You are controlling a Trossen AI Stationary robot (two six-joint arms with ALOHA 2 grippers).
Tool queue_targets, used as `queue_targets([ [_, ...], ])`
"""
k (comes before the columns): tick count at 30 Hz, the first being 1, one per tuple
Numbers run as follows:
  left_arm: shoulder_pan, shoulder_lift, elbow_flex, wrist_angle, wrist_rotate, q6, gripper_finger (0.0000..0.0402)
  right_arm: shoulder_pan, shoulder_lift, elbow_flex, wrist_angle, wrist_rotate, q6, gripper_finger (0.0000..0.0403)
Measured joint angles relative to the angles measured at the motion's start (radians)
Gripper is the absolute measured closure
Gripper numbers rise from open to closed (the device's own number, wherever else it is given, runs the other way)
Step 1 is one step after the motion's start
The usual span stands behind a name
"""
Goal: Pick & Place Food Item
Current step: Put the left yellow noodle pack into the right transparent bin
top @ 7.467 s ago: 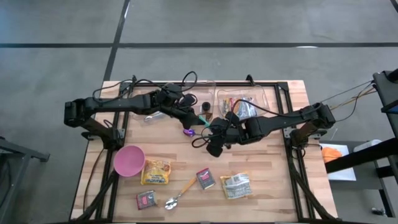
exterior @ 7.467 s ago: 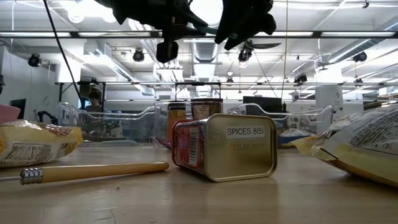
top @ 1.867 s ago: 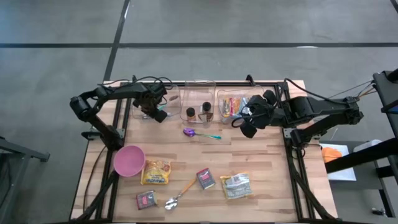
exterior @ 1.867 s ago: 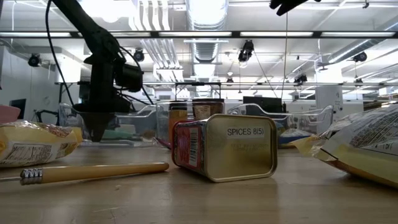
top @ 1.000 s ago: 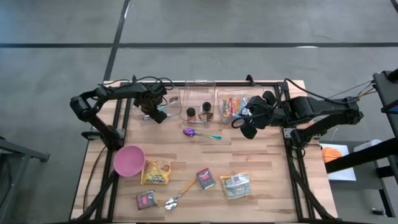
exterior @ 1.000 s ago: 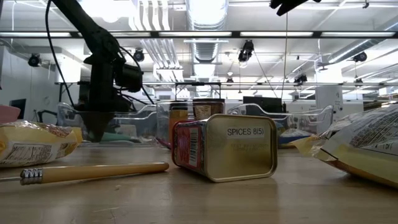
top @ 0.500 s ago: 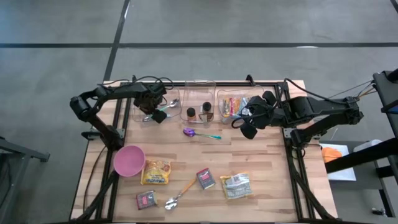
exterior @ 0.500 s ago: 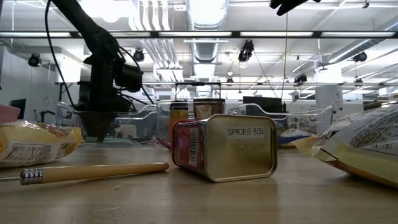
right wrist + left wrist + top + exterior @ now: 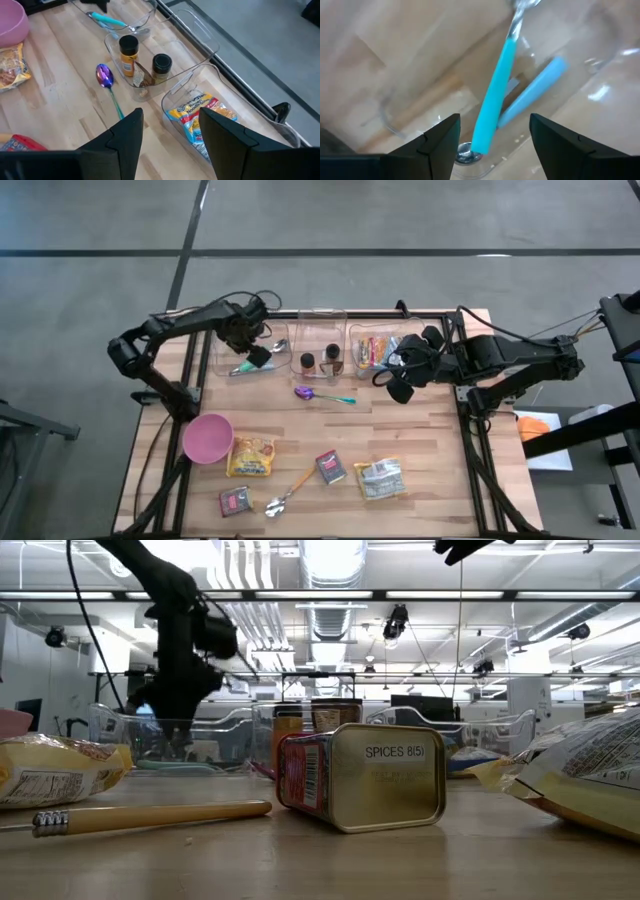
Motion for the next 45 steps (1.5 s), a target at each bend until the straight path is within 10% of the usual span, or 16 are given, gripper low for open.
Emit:
queue_targets([
  [16, -0.238, -0.262, 0.048, 0.045, 0.012, 0.053, 0.0153, -0.001, 0.000, -0.001, 0.017, -0.054, -0.069, 0.0213],
  [31, -0.655, -0.254, 0.046, 0.027, 0.131, 0.083, 0.0153, -0.001, 0.002, -0.006, 0.035, -0.056, -0.063, 0.0213],
  [45, -0.802, -0.124, -0.055, 0.044, 0.333, 0.003, 0.0153, 0.000, 0.002, -0.009, 0.044, -0.056, 0.002, 0.0213],
])
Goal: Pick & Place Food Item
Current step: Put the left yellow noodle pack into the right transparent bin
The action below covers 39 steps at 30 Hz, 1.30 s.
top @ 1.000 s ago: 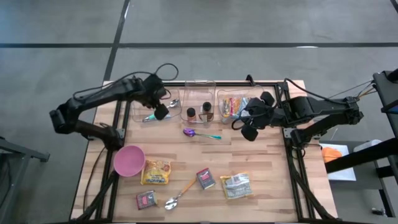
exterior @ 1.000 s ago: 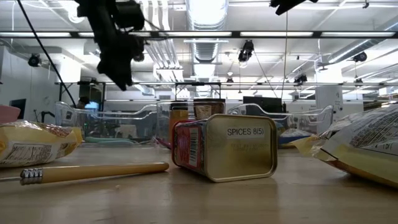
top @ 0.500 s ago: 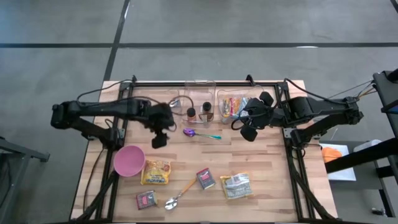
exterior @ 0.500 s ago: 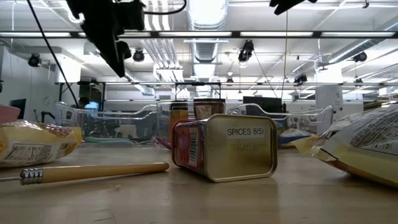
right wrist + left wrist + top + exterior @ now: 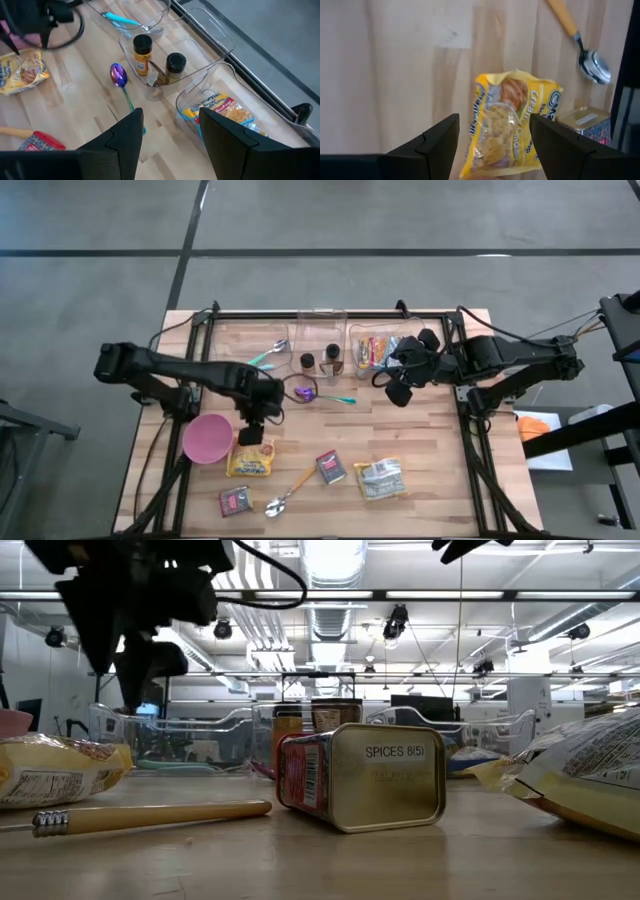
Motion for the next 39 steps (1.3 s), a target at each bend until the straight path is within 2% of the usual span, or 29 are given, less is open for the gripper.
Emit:
queue_targets([
  [8, -0.090, 0.046, -0.063, 0.165, -0.007, 0.001, 0.0153, 0.000, 0.000, -0.002, -0.006, -0.001, 0.017, 0.0213],
  [15, -0.095, 0.084, -0.103, 0.231, -0.060, 0.001, 0.0153, 0.000, 0.000, -0.003, -0.007, -0.001, 0.017, 0.0213],
  [29, -0.095, 0.200, -0.128, 0.326, 0.008, 0.034, 0.0158, 0.000, 0.000, -0.003, -0.008, -0.019, 0.017, 0.0213],
  [33, -0.095, 0.231, -0.128, 0.339, 0.040, 0.054, 0.0192, 0.000, 0.000, -0.003, -0.008, -0.019, 0.017, 0.0213],
  [39, -0.095, 0.240, -0.128, 0.338, 0.049, 0.057, 0.0291, 0.000, 0.000, -0.003, -0.008, -0.019, 0.017, 0.0213],
])
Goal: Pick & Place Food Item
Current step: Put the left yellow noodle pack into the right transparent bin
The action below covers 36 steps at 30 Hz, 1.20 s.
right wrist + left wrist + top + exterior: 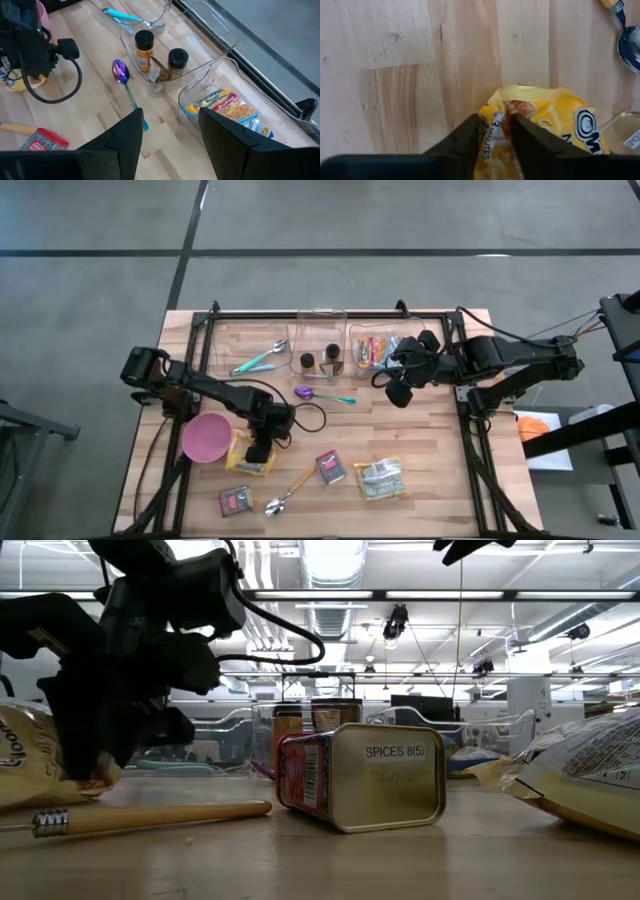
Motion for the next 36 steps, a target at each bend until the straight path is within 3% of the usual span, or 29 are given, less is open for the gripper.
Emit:
queue_targets([
  [7, 0.001, -0.004, 0.001, -0.003, -0.005, -0.001, 0.0393, 0.000, 0.000, 0.000, -0.001, 0.000, -0.003, 0.0213],
  [25, 0.005, -0.083, 0.092, -0.005, -0.040, -0.003, 0.0398, 0.000, 0.000, 0.000, -0.003, 0.000, -0.003, 0.0213],
  [36, 0.009, -0.226, 0.155, -0.013, -0.198, -0.052, 0.0399, 0.000, 0.000, 0.000, 0.001, 0.004, 0.000, 0.0213],
])
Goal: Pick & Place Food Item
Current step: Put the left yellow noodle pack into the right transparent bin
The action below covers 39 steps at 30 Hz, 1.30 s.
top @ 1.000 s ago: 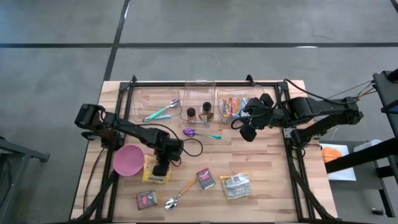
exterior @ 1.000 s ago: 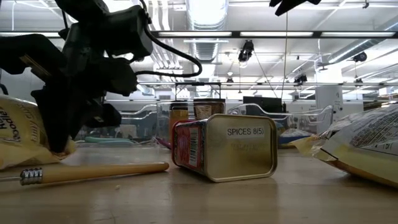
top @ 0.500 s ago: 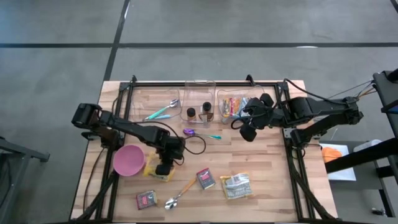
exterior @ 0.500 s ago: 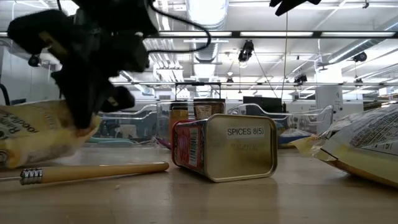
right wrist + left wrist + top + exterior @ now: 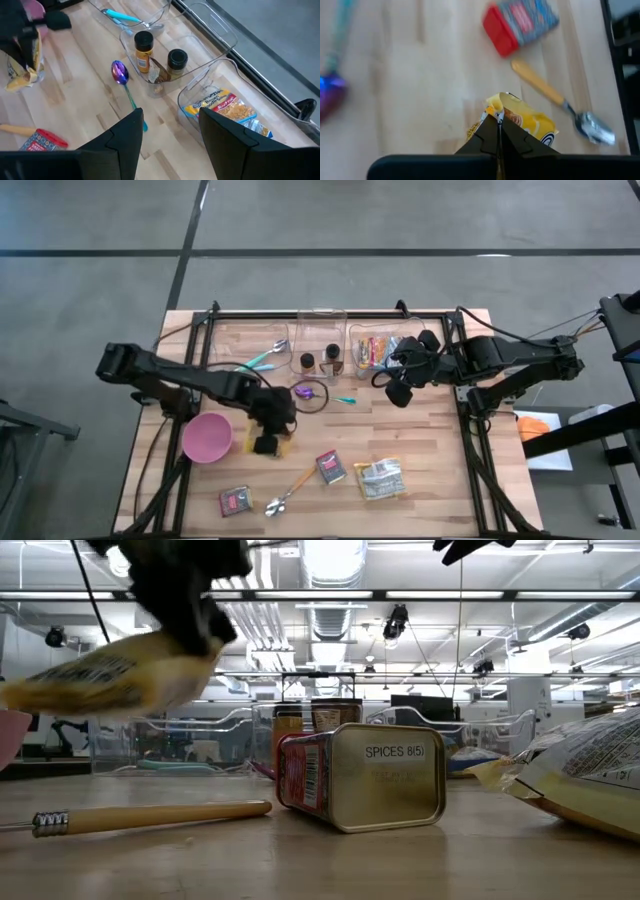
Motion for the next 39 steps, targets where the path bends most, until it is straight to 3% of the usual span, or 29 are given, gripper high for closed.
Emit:
queue_targets([
  [6, 0.047, -0.081, 0.059, 0.027, -0.157, -0.062, 0.0399, -0.001, 0.000, 0.000, 0.022, 0.058, 0.087, 0.0213],
  [11, 0.134, -0.117, 0.078, 0.192, -0.242, -0.163, 0.0399, 0.000, 0.000, 0.000, 0.185, 0.057, 0.087, 0.0213],
  [18, 0.241, -0.120, 0.076, 0.433, -0.256, -0.221, 0.0400, 0.001, 0.035, 0.000, 0.400, -0.007, 0.003, 0.0213],
  [27, 0.279, -0.120, 0.101, 0.456, -0.332, -0.219, 0.0400, 0.000, 0.159, 0.005, 0.415, -0.051, 0.050, 0.0213],
  [39, 0.282, -0.120, 0.101, 0.512, -0.326, -0.218, 0.0400, -0.030, 0.224, 0.010, 0.482, -0.041, 0.021, 0.0213],
])
